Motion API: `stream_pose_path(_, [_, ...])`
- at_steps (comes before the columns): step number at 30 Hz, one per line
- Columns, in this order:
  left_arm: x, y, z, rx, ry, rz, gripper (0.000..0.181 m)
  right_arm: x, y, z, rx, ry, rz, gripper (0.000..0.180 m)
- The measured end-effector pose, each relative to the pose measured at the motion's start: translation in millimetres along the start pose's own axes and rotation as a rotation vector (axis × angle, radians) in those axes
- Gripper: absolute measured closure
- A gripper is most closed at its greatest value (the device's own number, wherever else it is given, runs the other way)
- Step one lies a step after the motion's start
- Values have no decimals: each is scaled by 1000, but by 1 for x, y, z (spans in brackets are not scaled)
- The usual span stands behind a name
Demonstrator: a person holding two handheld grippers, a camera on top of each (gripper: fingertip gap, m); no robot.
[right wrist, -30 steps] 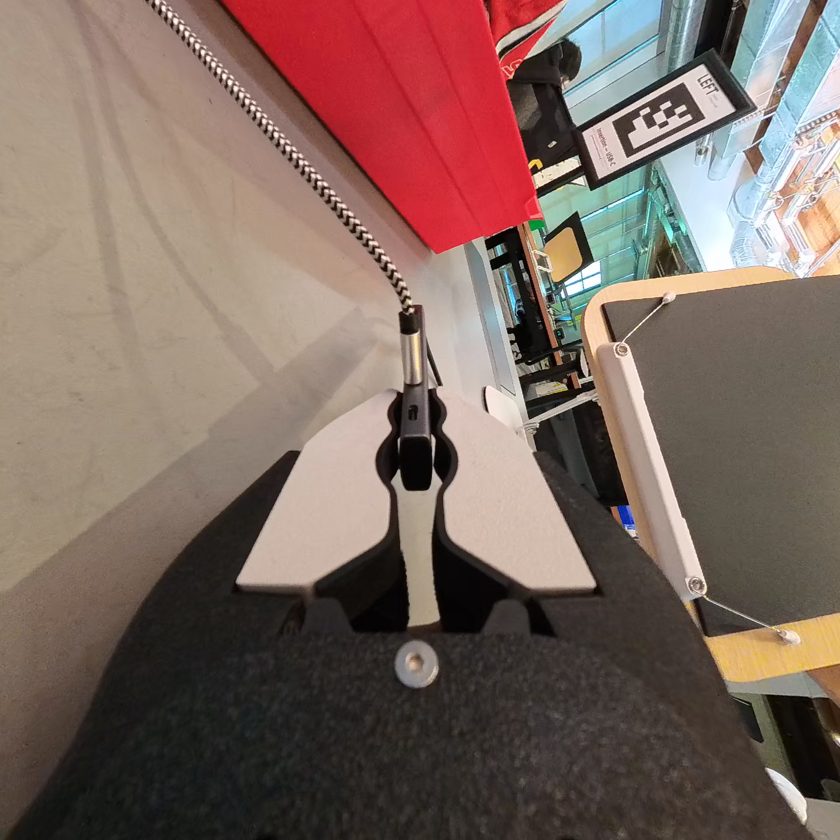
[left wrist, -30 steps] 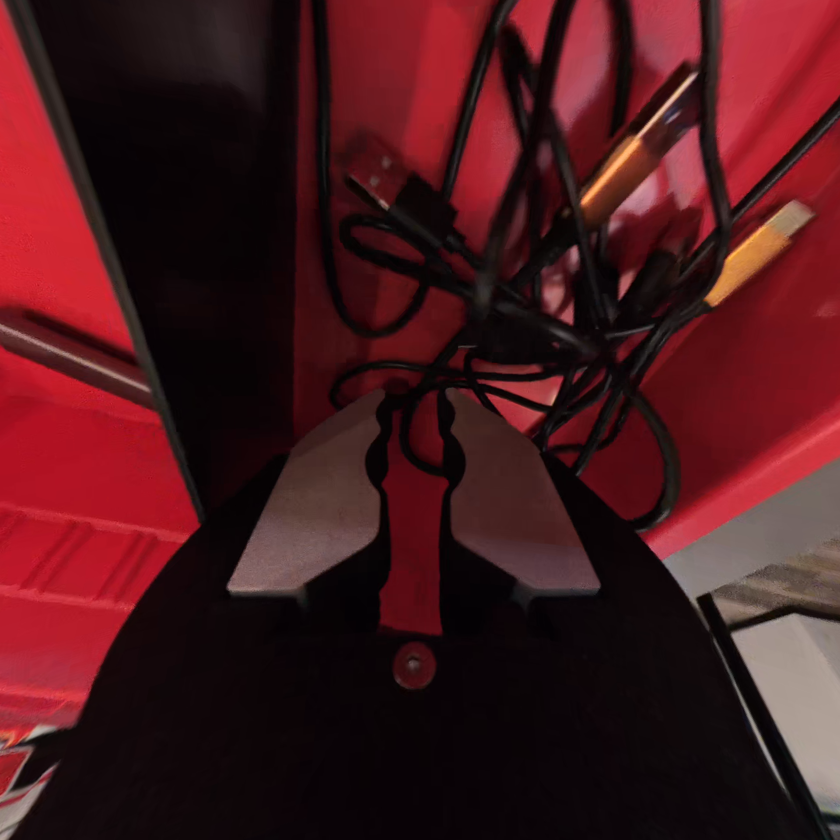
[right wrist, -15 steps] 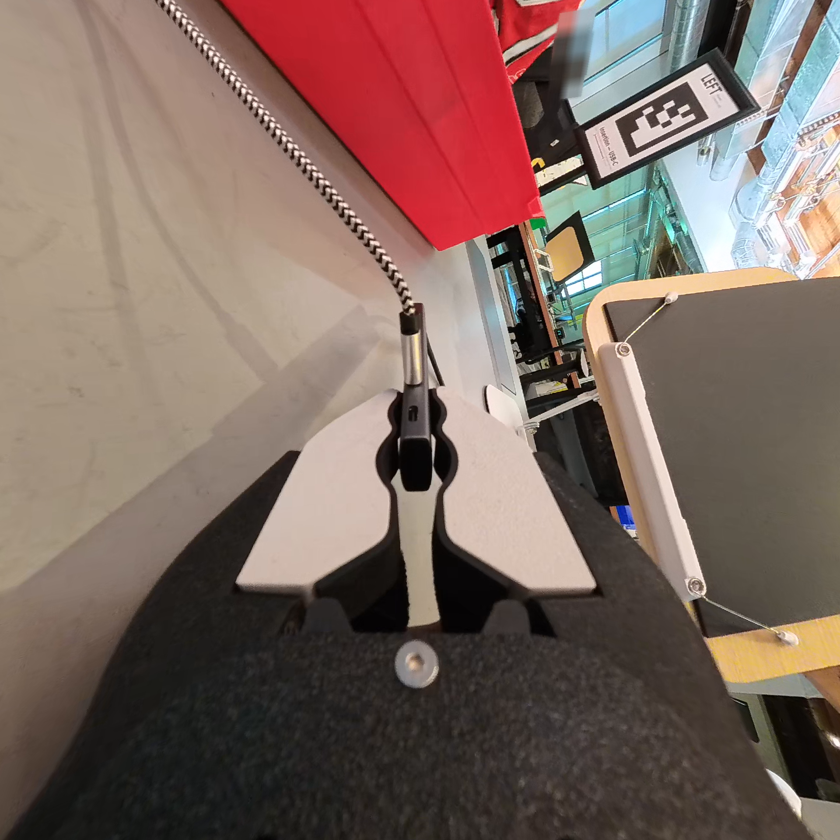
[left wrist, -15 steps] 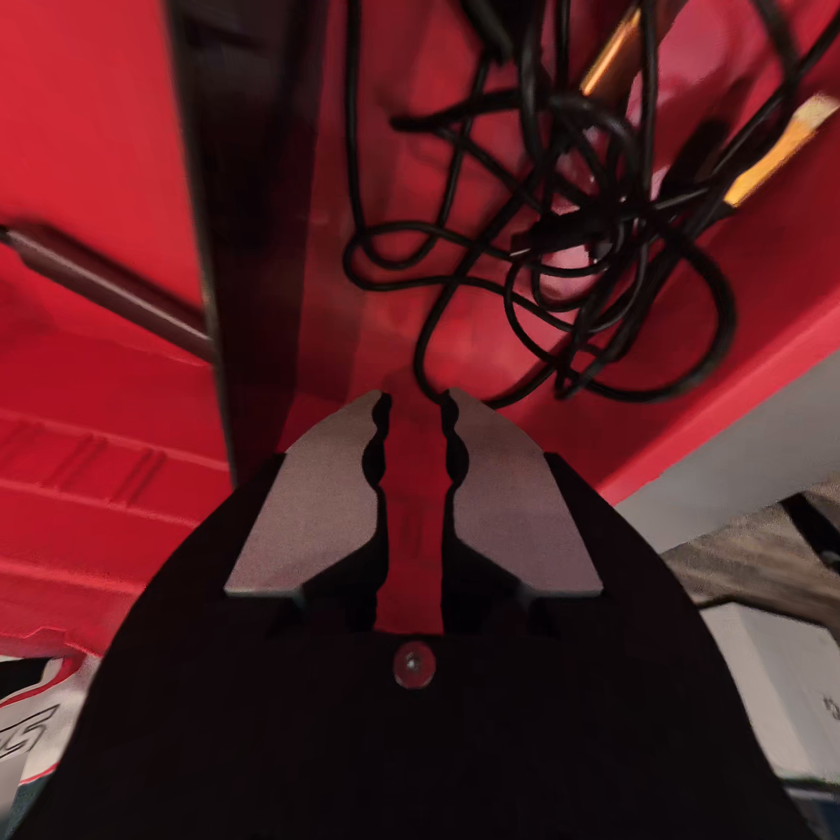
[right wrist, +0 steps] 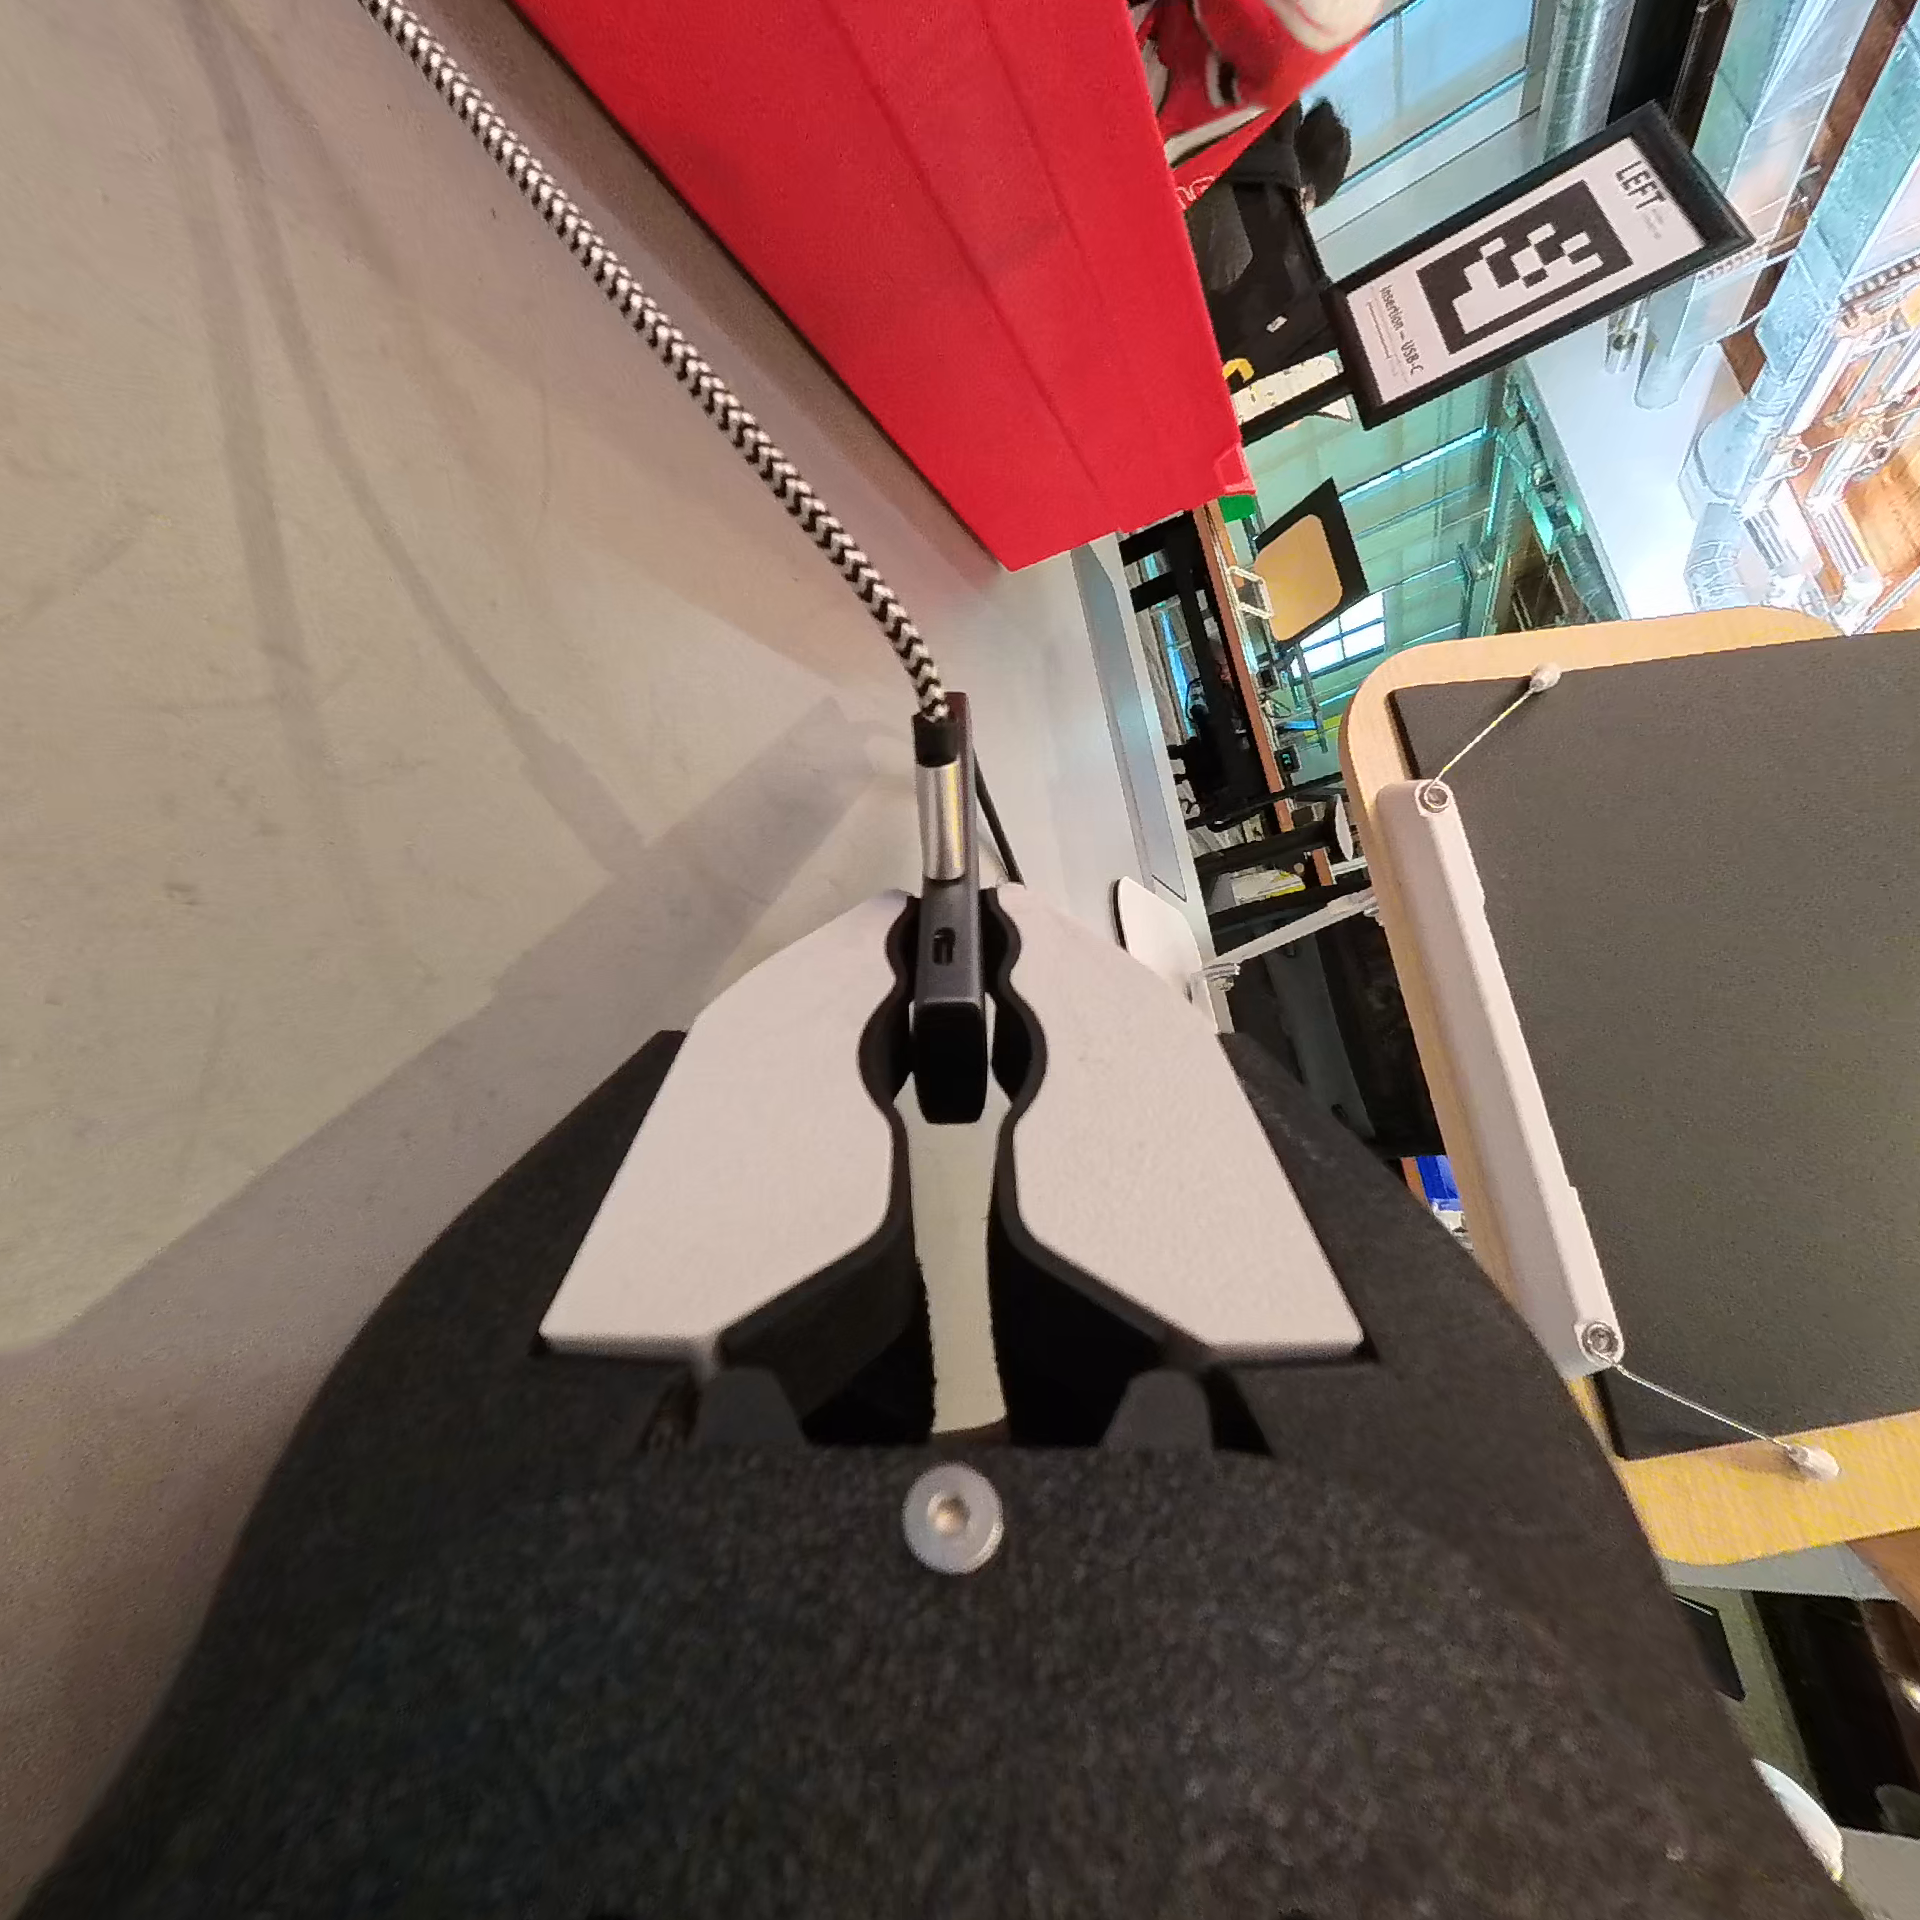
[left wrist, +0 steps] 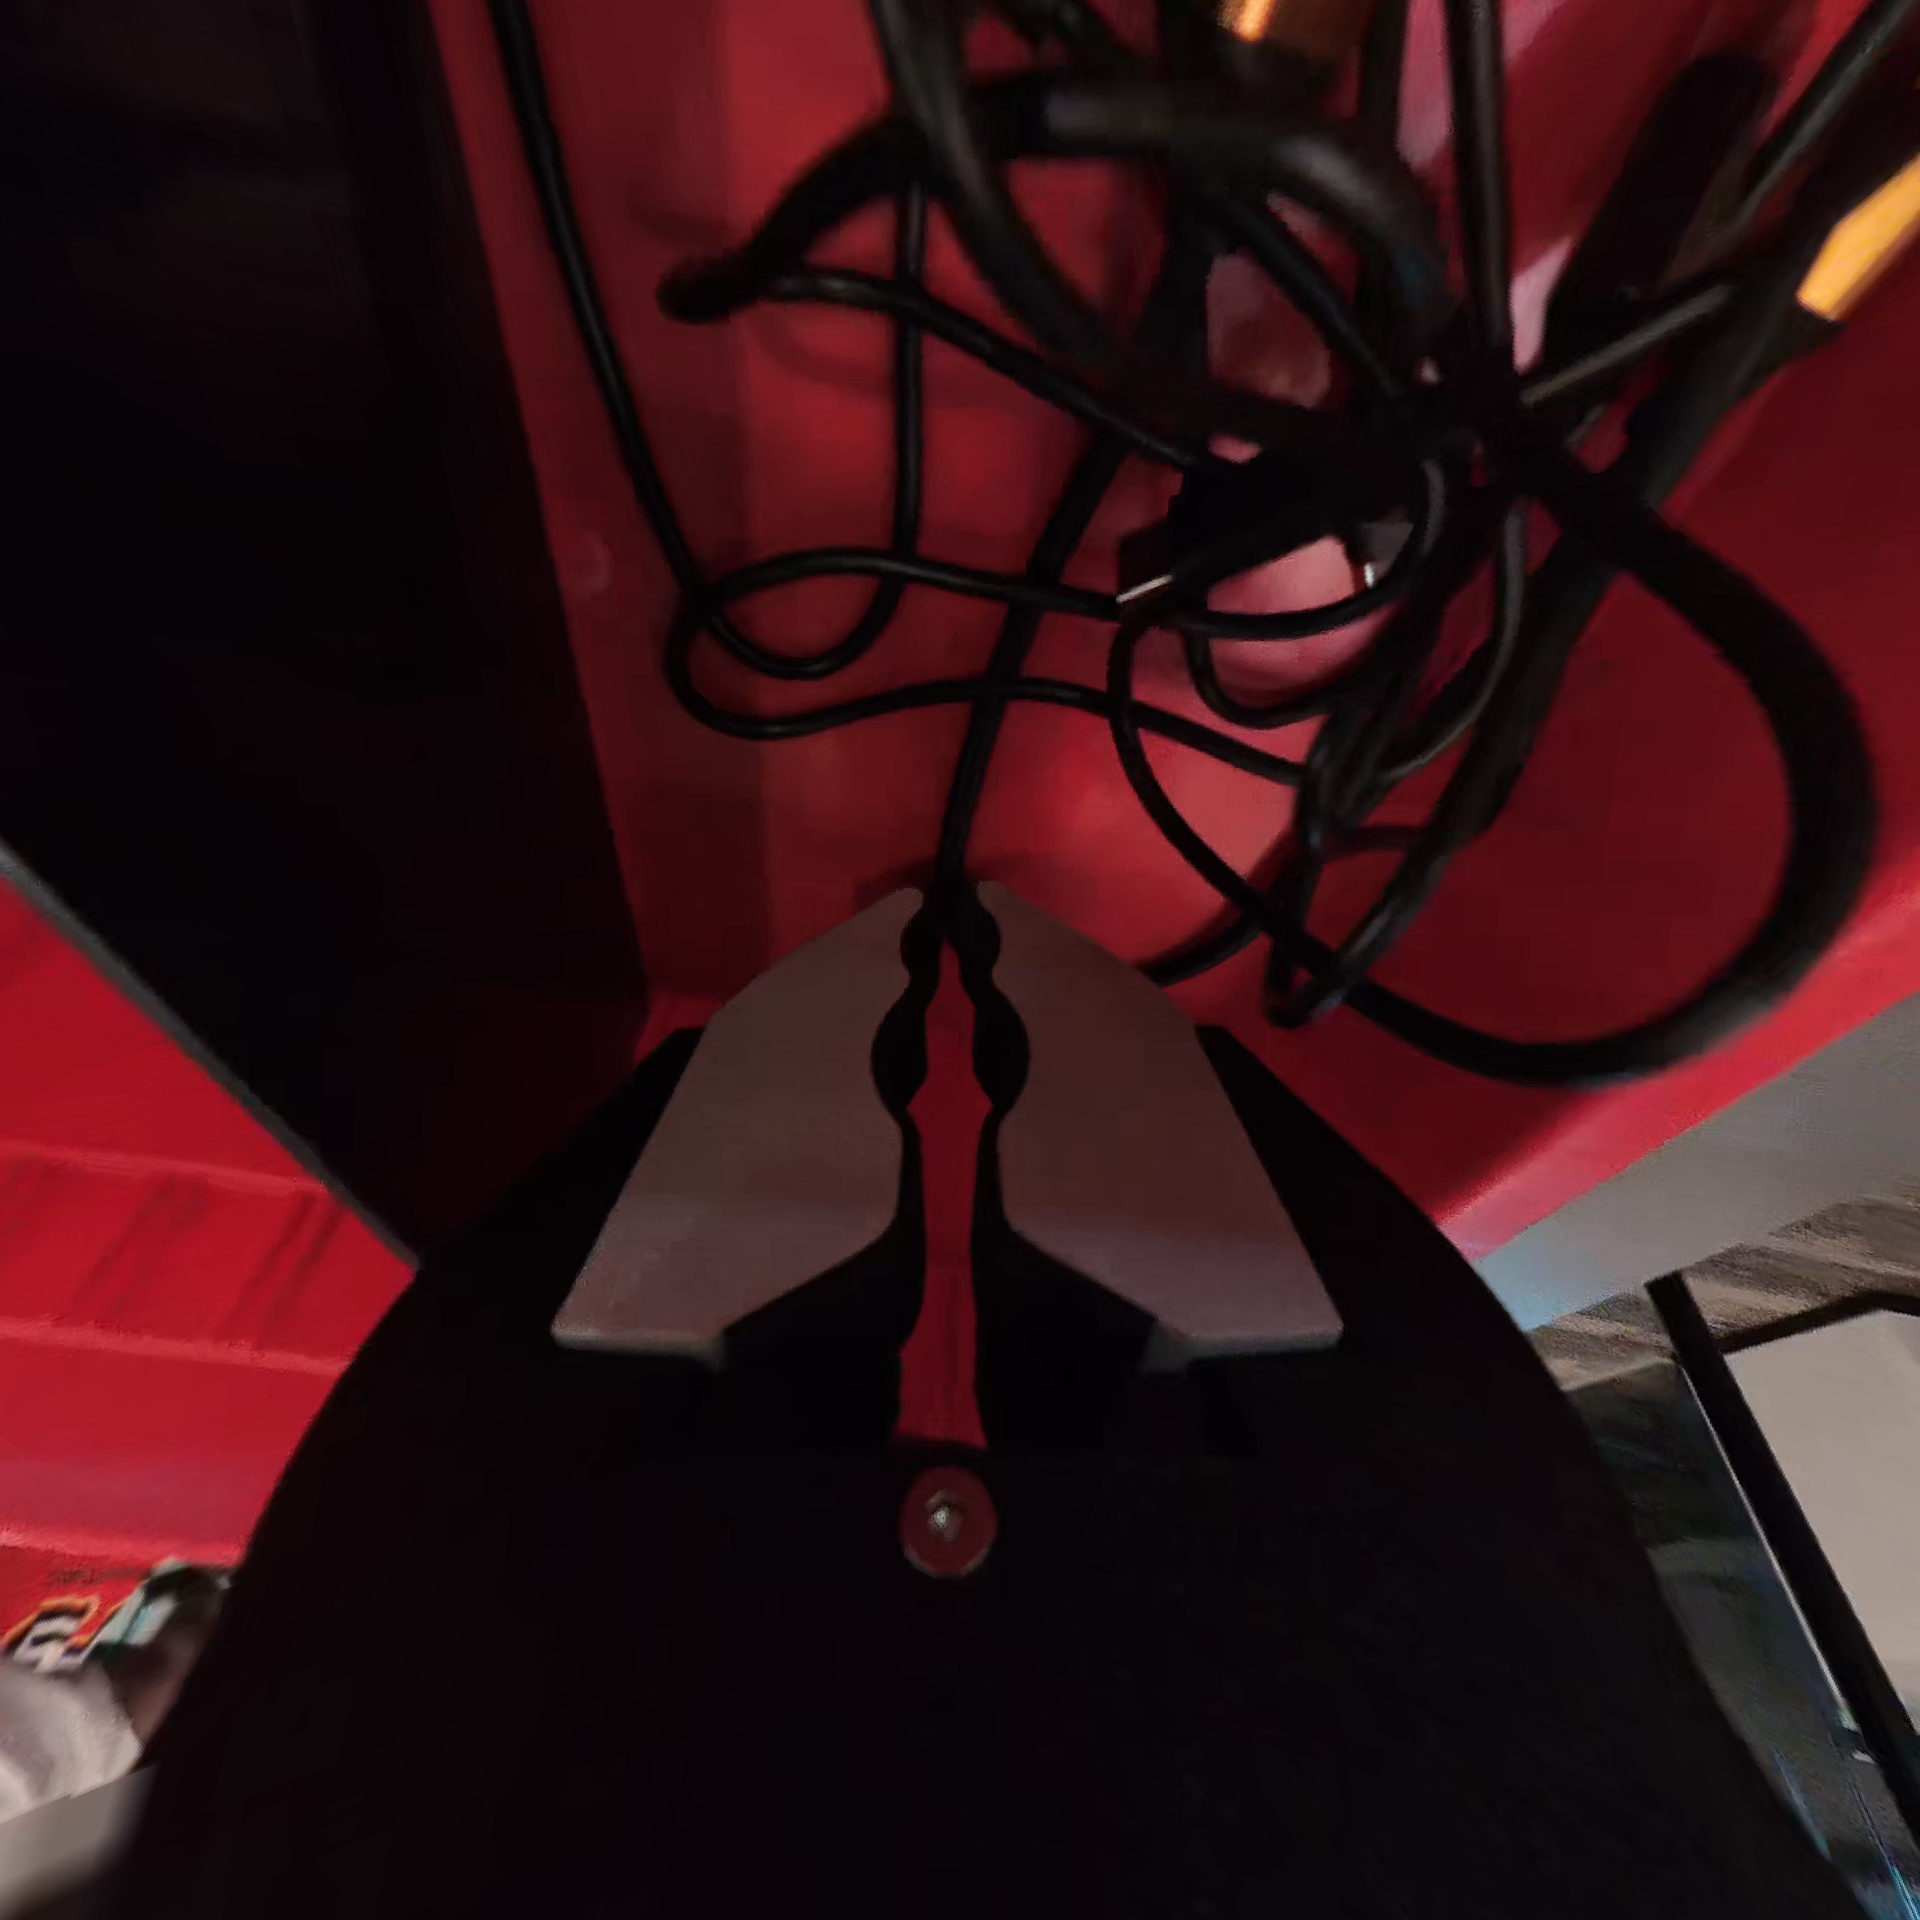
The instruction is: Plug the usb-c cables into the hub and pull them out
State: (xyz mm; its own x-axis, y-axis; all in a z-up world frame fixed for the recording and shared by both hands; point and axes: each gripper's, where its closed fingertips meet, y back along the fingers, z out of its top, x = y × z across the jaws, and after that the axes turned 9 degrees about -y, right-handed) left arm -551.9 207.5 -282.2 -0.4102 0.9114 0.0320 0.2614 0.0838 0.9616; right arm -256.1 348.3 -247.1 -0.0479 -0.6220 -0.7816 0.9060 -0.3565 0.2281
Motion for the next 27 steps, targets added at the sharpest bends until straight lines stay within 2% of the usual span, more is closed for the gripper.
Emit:
stream_pose_path(2, [3, 12, -7, -8, 15, 65, 178, 0, 0, 0, -1, 1, -2, 170])
stream_pose_path(5, [12, 50, -28, -10, 60, 191, 179, 0, 0, 0, 0, 5, -3, 170])
stream_pose_path(14, [10, 175, -100, 171, 155, 494, 178, 0, 1, -1, 5, 18, -13, 170])
stream_pose_path(18, [3, 231, -108, 133, 213, 624, 178, -1, 1, -1, 5, 16, -20, 170])
stream_pose_path(21, [-13, 271, -85, -37, 256, 675, 179, -5, 2, 0, -1, 6, -39, 170])
stream_pose_path(23, [-35, 285, -45, -272, 305, 593, 179, -9, 3, 1, -7, -8, -52, 170])
stream_pose_path(27, [-75, 282, 34, -569, 412, 466, 179, -16, 5, 1, -19, -49, -69, 170])
